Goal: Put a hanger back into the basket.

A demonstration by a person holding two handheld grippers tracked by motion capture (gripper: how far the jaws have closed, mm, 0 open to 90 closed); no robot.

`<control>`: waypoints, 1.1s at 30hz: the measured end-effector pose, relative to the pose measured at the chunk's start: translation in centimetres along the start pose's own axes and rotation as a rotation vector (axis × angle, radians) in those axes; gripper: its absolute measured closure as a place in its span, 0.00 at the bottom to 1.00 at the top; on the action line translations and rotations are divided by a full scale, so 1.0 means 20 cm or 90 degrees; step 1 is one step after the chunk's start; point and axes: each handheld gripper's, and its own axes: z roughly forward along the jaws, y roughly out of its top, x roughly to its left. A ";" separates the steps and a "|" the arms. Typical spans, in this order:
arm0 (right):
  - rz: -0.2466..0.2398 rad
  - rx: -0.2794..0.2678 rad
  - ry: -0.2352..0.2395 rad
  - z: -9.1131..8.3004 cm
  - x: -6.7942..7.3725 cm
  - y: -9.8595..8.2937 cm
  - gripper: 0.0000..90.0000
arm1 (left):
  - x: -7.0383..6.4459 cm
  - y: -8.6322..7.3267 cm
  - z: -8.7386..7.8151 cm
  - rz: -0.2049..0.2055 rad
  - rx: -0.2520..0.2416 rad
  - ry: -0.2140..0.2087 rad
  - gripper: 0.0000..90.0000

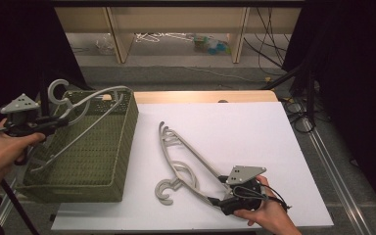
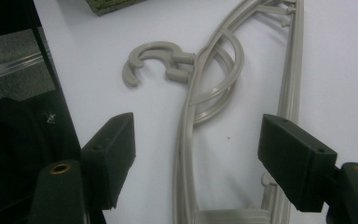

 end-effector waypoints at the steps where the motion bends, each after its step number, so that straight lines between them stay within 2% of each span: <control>1: 0.000 0.002 -0.002 0.00 0.00 0.00 0.32 | 0.02 0.00 0.01 0.020 0.022 -0.003 0.87; 2: -0.002 0.004 -0.001 0.00 0.00 0.00 0.32 | 0.02 -0.01 0.02 0.013 0.020 -0.005 0.87; 3: -0.004 0.003 0.001 0.00 0.00 0.00 0.32 | 0.03 -0.01 0.04 0.025 0.034 -0.005 0.87; 4: -0.003 0.003 0.002 0.01 0.00 0.00 0.32 | 0.02 -0.01 0.06 0.005 0.024 -0.005 0.87; 5: -0.002 0.004 0.001 0.01 0.00 0.00 0.32 | 0.04 -0.01 0.06 0.045 0.056 -0.007 0.87; 7: -0.002 0.004 0.001 0.01 0.00 0.00 0.32 | 0.04 -0.01 0.11 0.032 0.065 -0.003 0.87; 9: -0.002 0.004 0.002 0.01 0.00 0.00 0.32 | 0.04 -0.02 0.16 0.043 0.087 0.002 0.87; 13: 0.000 0.007 0.003 0.01 0.00 0.00 0.32 | 0.03 -0.06 0.27 0.027 0.115 -0.001 0.87; 15: 0.001 0.009 0.005 0.01 0.00 -0.01 0.31 | 0.04 -0.09 0.31 0.019 0.120 0.008 0.87; 18: -0.003 0.009 0.005 0.01 0.00 -0.01 0.31 | 0.05 -0.13 0.37 0.001 0.145 0.014 0.87; 20: -0.005 0.011 0.009 0.01 0.00 -0.01 0.31 | 0.06 -0.16 0.38 -0.018 0.154 0.022 0.86; 23: -0.003 0.010 0.009 0.01 0.00 -0.01 0.31 | 0.07 -0.19 0.39 -0.025 0.171 0.028 0.85; 24: -0.003 0.010 0.009 0.01 0.00 -0.01 0.31 | 0.08 -0.20 0.39 -0.018 0.184 0.031 0.85; 26: -0.003 0.007 0.006 0.02 0.00 -0.01 0.31 | 0.08 -0.22 0.40 -0.031 0.189 0.040 0.84; 29: -0.002 0.009 0.007 0.02 0.00 -0.01 0.31 | 0.07 -0.24 0.41 -0.027 0.197 0.073 0.84; 31: -0.004 0.009 0.008 0.02 0.00 -0.01 0.31 | 0.08 -0.24 0.41 -0.041 0.195 0.101 0.80; 33: -0.003 0.011 0.009 0.02 0.00 -0.01 0.31 | 0.10 -0.25 0.40 -0.050 0.198 0.110 0.79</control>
